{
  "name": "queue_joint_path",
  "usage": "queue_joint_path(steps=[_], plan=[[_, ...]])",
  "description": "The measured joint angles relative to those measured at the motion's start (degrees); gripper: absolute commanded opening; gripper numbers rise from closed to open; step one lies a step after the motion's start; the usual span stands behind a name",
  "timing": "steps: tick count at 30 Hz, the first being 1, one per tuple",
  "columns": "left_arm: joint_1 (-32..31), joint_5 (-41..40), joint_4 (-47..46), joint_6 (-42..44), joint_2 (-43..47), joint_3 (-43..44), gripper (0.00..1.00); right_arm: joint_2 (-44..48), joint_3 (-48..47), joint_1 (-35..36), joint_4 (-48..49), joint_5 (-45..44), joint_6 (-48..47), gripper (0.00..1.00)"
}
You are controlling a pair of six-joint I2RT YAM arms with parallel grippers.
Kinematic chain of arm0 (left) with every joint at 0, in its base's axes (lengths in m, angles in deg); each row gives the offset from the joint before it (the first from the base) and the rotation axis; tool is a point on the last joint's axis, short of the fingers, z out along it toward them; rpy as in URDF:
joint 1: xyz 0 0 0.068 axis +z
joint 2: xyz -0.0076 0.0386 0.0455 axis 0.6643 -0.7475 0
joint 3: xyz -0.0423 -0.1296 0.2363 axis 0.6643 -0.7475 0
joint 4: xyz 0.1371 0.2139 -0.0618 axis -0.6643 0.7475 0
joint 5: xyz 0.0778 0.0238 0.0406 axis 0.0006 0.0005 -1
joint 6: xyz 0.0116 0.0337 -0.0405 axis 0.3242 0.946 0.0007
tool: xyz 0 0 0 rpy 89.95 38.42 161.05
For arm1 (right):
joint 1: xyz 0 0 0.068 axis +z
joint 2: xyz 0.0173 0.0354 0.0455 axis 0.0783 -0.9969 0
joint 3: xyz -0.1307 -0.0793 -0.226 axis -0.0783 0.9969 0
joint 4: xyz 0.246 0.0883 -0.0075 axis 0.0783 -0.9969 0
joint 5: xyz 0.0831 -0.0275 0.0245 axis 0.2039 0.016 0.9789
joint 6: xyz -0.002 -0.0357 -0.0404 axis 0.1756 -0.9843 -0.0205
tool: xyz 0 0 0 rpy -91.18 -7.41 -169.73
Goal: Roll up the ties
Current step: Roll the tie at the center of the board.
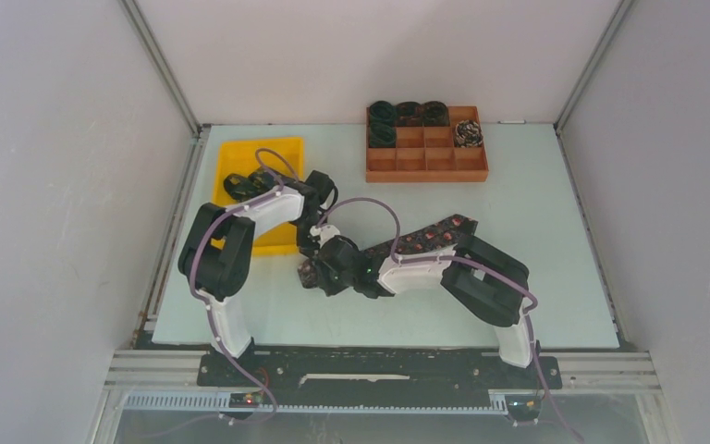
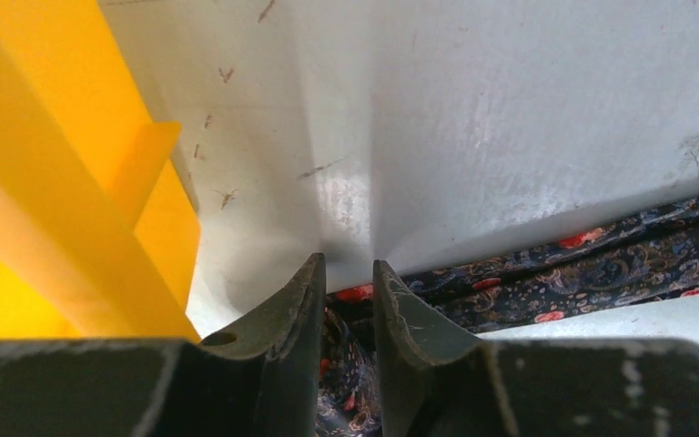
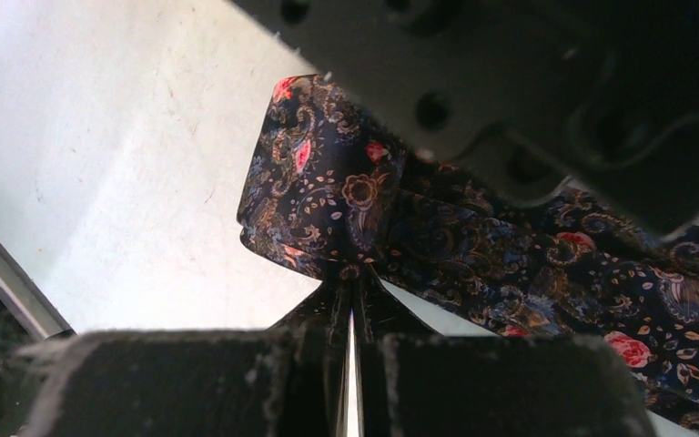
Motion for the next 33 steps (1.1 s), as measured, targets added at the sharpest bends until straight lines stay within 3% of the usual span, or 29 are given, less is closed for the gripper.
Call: queue_joint_path(steps=[6,16,21,28,33], plan=[[0.22,2.05,0.28,0.39,-0.94,0.94,0.32,-0.20,-0.04,-0.81,0.37,0.15,0.00,0.00],[0.61,1.03,2.93,1.57,-1.05,7.91,0.50,1.42,-0.20,1.05,-3.58,-0.13,-2.89,0.00],[0.98,-0.81,4.50,2.03,0.13,10.97,0.53,5.90,-0.20,2.60,-7.17,0.26,-4.22,0.00],[1.95,-3.17,6.51,2.03,8.28,10.99,0.61,12.20,-0.20,2.71,-8.17,3.13,-4.46,0.00],[2.49,-5.92,6.23,1.81,20.76,5.46,0.71,12.68,-0.20,0.04,-7.76,7.21,-3.23,0.01]])
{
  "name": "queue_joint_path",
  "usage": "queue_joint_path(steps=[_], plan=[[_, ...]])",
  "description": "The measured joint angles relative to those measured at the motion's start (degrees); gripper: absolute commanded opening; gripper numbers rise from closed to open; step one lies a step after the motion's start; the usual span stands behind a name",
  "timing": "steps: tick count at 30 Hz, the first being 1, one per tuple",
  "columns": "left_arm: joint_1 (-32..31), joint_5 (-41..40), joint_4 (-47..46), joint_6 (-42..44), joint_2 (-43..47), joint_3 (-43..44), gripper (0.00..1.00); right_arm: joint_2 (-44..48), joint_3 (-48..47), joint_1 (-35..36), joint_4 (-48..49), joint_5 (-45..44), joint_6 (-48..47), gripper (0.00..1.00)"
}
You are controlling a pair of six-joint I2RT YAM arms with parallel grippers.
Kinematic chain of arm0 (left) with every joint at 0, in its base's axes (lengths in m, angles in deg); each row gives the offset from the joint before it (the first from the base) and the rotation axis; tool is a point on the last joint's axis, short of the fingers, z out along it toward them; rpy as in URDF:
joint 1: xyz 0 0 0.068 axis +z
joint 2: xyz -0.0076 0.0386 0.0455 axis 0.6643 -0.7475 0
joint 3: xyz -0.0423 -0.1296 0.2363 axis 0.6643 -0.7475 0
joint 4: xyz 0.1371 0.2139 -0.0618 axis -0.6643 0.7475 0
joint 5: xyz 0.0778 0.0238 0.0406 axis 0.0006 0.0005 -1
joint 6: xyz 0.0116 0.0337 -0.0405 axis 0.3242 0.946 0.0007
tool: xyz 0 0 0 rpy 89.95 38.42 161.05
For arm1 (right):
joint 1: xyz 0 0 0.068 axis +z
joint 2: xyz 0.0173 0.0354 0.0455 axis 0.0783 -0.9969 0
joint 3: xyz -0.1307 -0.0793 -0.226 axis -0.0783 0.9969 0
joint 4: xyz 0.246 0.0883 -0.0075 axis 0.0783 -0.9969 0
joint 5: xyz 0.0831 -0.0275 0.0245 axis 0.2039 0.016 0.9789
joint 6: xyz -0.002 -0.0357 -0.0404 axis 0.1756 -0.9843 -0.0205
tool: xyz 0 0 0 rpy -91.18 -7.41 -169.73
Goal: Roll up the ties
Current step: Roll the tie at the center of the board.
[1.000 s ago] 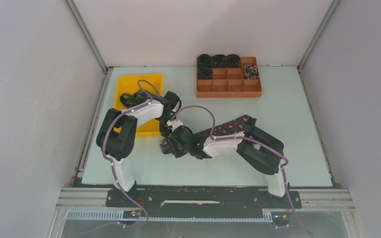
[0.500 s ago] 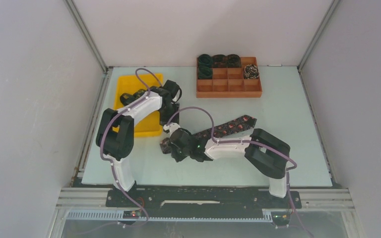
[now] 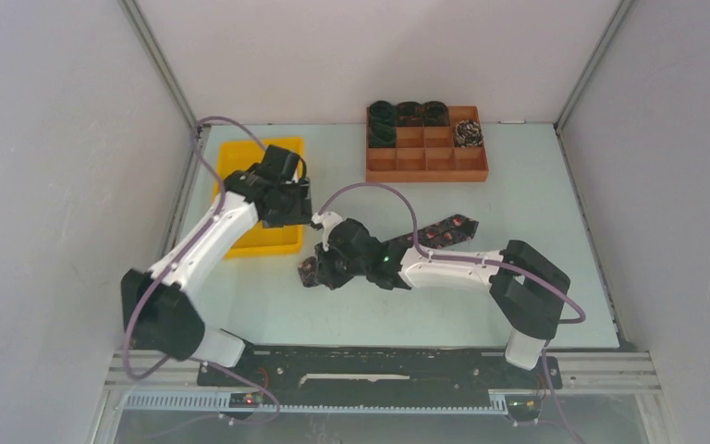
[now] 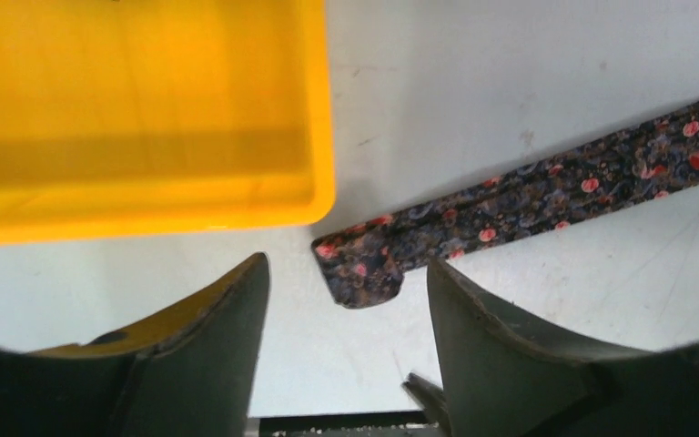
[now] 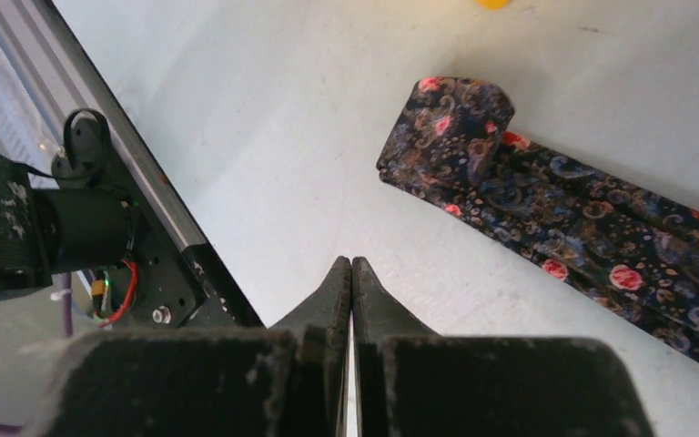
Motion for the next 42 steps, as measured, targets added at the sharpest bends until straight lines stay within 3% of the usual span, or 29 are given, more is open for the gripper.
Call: queue_joint_path(steps=[5,14,20,42], plan=[[0.63,-2.86,-3.02,-1.25,14.16,-11.17,0.82,-0.52,-0.87,-3.58,0.31,3.93,2.23,0.02],[1.33,-3.65,-12.55,-10.05,32.76,-37.57,0.81,-8.26,-10.86,-5.11,-2.25,8.11,3.76,0.01],[1.55,-0.98,-17.16,-14.45,40.87,-46.42,0.80,-12.41,-13.88,-5.68,-5.01,10.54,4.33,0.01],[1.81,5.14,-29.75,-16.11,34.51,-51.30,0.76,-16.06,-14.53,-9.09,-5.25,13.88,5.51,0.00]])
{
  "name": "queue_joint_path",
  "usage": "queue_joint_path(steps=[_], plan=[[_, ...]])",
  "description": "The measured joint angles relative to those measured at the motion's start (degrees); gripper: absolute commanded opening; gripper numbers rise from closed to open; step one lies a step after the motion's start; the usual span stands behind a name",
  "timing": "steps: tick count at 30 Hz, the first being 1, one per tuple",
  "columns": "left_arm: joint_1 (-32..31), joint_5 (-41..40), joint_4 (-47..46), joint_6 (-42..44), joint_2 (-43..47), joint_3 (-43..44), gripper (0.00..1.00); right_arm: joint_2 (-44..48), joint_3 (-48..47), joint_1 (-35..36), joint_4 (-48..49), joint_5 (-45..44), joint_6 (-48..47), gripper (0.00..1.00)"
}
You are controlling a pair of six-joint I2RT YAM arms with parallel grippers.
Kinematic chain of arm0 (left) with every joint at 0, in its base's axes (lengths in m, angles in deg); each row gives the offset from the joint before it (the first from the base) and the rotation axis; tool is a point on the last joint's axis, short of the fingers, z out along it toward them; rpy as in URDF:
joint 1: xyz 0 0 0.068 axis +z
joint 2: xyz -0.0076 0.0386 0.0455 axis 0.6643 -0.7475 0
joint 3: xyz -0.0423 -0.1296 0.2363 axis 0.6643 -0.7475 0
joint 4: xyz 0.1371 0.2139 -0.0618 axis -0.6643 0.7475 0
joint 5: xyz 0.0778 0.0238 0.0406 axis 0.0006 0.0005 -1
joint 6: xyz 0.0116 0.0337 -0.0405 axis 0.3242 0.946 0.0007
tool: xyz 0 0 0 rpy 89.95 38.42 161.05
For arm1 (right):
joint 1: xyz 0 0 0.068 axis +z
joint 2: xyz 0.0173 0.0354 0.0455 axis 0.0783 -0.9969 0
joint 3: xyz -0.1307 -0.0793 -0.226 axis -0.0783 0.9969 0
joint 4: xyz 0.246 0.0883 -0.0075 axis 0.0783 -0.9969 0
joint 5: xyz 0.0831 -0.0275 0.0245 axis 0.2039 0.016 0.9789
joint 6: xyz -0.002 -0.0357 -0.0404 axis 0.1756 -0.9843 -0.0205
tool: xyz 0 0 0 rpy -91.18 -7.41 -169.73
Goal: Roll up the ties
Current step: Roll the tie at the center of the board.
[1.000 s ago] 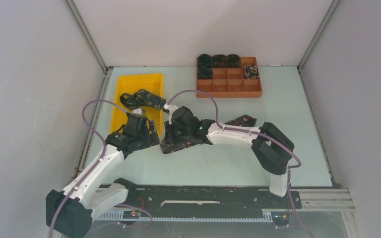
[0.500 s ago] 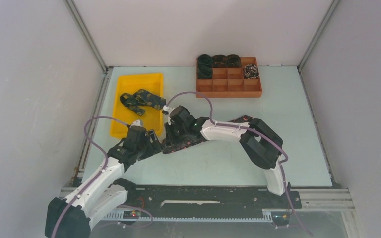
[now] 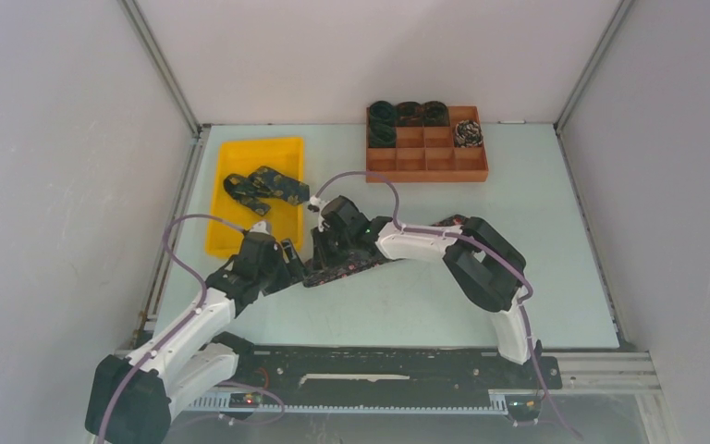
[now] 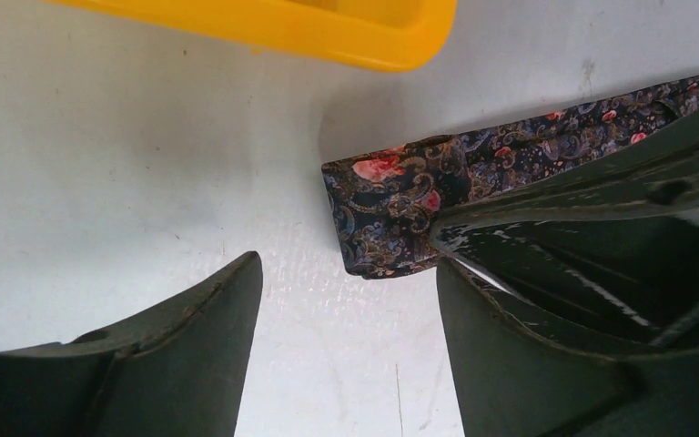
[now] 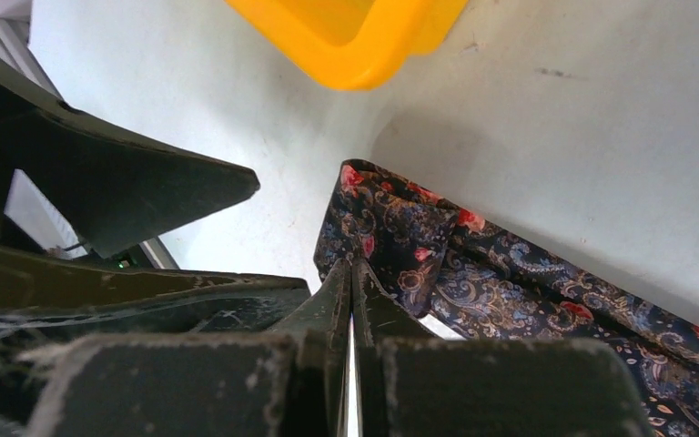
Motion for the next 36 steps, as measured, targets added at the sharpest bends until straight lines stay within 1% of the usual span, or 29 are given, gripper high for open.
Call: queue_joint_path(steps=[4,14,27,36], plan=[[0.00,-0.02,-0.55,-0.11,0.04,0.00,0.74,-0.68,1.22,0.07,0.28,0.15,0.11,0.00],[0.39,0.83,-3.19,-3.41,-0.20,-1.03,0.71,-0.72,4.37,-0.11,2.54,0.28,1.09,0.00],[0.42,3.85,-8.74,-4.13,-7.58,-1.40,0.67,-0.68,5.79,-1.29,4.85,2.97,2.16,0.00],[0.44,4.35,-10.45,-4.11,-9.35,-1.40,0.64,-0.22,6.08,-2.64,6.86,4.46,2.38,0.03]])
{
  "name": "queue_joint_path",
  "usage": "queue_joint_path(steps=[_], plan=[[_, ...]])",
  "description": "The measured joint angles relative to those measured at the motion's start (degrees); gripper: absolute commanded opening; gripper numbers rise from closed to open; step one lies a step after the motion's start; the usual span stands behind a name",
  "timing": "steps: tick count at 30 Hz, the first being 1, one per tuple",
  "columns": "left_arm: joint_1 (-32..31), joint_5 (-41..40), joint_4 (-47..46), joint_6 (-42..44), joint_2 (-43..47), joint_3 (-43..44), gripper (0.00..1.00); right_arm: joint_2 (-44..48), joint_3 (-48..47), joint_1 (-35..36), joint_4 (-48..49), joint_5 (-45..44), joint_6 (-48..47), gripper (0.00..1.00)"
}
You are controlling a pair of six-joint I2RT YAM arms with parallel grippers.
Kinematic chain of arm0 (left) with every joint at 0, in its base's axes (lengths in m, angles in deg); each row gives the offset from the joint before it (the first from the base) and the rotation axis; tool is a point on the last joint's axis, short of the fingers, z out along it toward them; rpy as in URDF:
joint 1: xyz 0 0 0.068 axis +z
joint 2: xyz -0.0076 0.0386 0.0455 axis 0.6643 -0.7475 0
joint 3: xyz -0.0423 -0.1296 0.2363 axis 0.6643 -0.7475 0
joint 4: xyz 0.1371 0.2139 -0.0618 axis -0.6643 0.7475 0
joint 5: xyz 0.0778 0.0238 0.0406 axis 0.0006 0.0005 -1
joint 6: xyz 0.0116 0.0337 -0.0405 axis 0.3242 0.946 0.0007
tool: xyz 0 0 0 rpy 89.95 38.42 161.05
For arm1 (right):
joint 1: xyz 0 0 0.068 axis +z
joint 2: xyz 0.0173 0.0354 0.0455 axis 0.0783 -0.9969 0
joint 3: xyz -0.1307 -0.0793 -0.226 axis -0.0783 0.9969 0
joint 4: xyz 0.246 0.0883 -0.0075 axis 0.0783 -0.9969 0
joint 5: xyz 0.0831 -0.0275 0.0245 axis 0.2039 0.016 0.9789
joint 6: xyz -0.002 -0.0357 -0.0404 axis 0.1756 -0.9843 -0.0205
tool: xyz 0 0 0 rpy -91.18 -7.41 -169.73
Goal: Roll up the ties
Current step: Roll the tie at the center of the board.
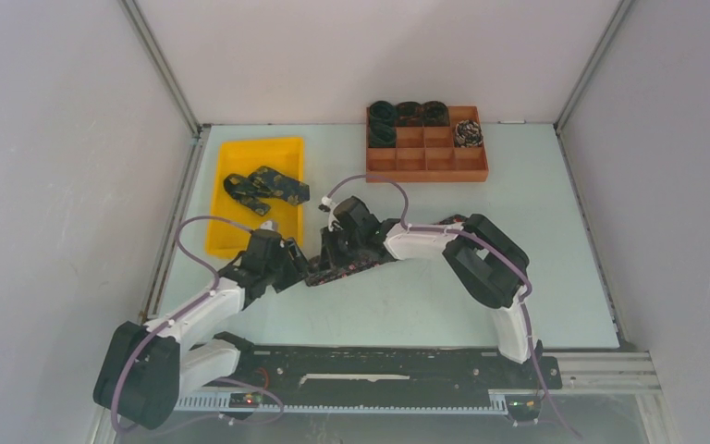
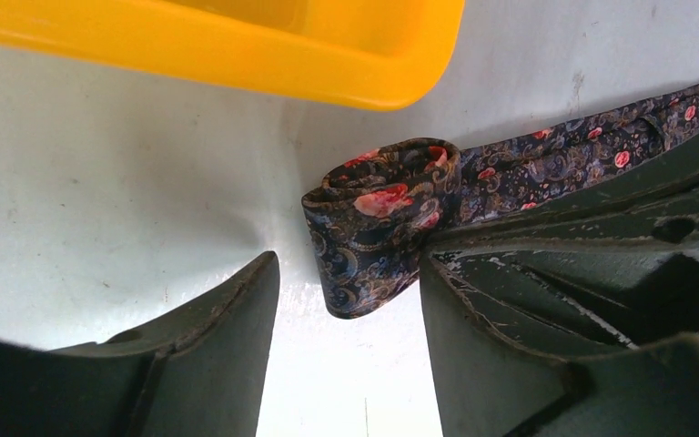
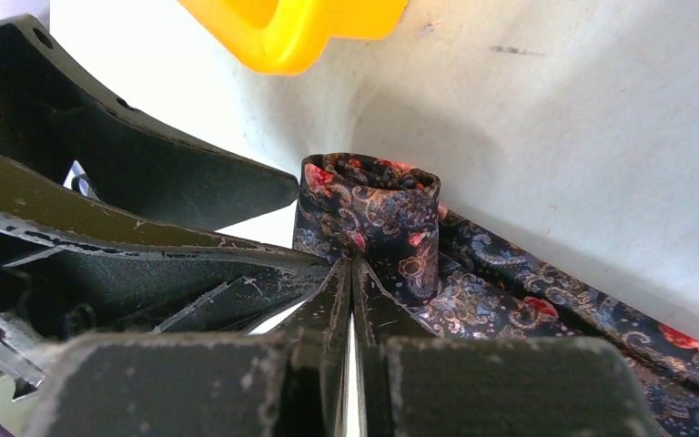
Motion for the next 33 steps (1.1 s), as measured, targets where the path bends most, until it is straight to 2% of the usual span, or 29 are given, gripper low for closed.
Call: queue_joint_path(steps=[9,19,26,30,33], plan=[[0.04,0.02,-0.35,0.11,-0.44,0.00,0.64,0.00,0.00,-1.44,1.97,1.27,0.22,0.05],[0.04,-0.20,-0.46,-0.13,-0.20,0.00,0.71,-0.35,0.00,-1.62,2.64,1.95,0.61,0.04],[0.09,-1.66,-0.76,-3.65,2.29,-0.22,0.71,-0.79,0.02,-1.64,2.29,1.99,0.63,0.04],[0.09,-1.79,-1.07,-6.36,3.39,-0.96,0.69,-0.76,0.02,-1.66,2.29,2.05,0.66,0.12],[0.09,-1.84,-0.92,-7.30,4.15,-1.25,0.68,-0.76,0.02,-1.68,2.62,2.36,0.90,0.25]])
